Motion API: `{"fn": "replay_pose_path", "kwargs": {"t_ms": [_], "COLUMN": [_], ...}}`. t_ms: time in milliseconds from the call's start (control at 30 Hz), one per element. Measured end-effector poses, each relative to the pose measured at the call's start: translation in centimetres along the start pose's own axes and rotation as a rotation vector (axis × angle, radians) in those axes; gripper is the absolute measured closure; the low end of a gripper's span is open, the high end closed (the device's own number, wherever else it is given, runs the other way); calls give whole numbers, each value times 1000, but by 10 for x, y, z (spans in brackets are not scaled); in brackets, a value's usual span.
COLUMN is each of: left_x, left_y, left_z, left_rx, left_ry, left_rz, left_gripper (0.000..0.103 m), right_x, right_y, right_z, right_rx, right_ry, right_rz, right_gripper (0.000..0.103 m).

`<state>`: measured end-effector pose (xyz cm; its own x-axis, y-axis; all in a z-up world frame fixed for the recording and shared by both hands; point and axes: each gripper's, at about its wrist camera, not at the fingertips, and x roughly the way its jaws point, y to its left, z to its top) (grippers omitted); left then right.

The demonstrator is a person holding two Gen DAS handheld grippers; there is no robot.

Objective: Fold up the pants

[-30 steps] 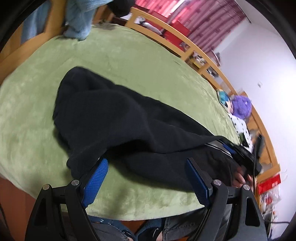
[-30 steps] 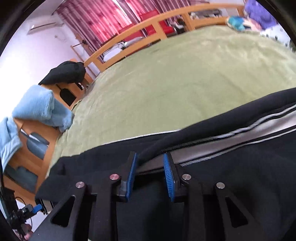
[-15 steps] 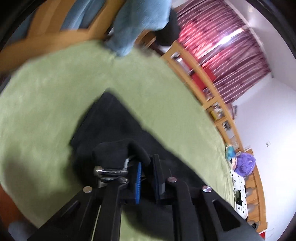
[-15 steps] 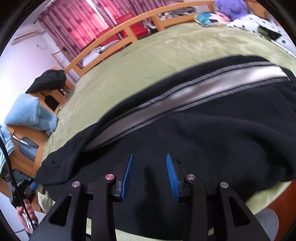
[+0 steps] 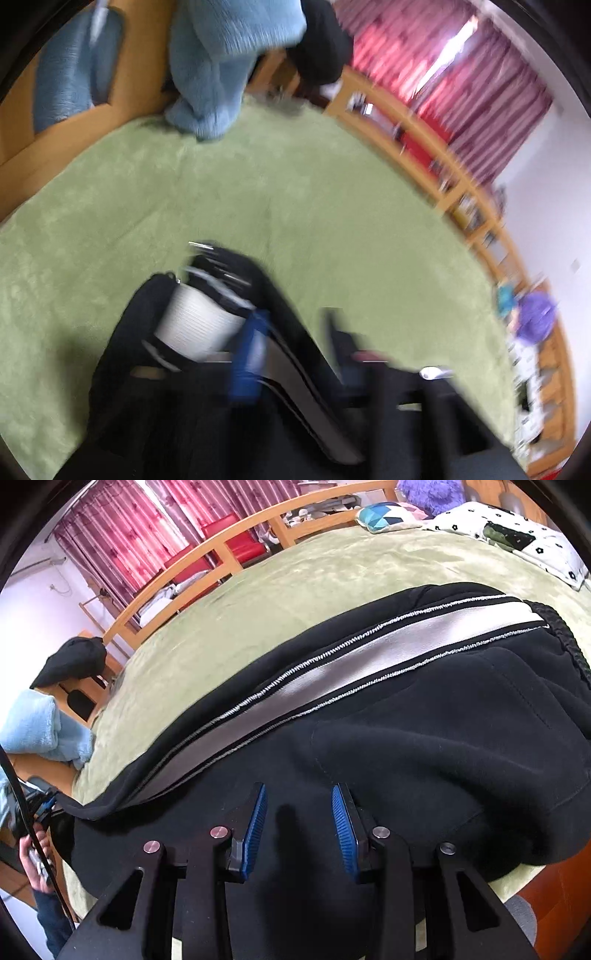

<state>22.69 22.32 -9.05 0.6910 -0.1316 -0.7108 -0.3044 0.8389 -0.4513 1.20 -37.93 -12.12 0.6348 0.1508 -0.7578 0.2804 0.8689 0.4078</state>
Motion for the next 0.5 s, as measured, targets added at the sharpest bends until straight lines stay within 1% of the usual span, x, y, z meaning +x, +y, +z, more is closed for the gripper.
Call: {"fn": "replay_pose_path", "kwargs": {"t_ms": [33,100,167,200,233,300,367,433,500], "left_x": [-2,-20,-38,-50,-58,-69,-76,-84,-92], "left_y": [-3,-8,-14,-17,-17,-14,-4,11,25], "left_z": [-1,-3,-2,-2,-3,-8,-21,-43,-68], "left_rx": [5,17,49,62,73,92,107,117,126], "left_ry": [-6,-65,-95,-110,-115,-100,-63,-9,20], "left_rz": [-3,-39,-74,-91,-93,-70,-84,-92,-98], "left_gripper": [27,27,17,15,14,14,14,14,15], "right_x": [2,6,8,8,8,6,3,-2,-11], "right_y": [1,2,5,7,9,11,12,8,-2], "right_z": [0,0,0,0,0,-3,-7,-13,-19], "right_rx": [-3,-8,-14,-16,-16,-27,-45,-55,-65], "right_ry": [6,12,8,6,7,10,9,10,10], "right_rz": [-3,0,-8,-7,-2,6,-5,-19,-43], "right_gripper": [66,66,66,66,66,66,65,65,65]}}
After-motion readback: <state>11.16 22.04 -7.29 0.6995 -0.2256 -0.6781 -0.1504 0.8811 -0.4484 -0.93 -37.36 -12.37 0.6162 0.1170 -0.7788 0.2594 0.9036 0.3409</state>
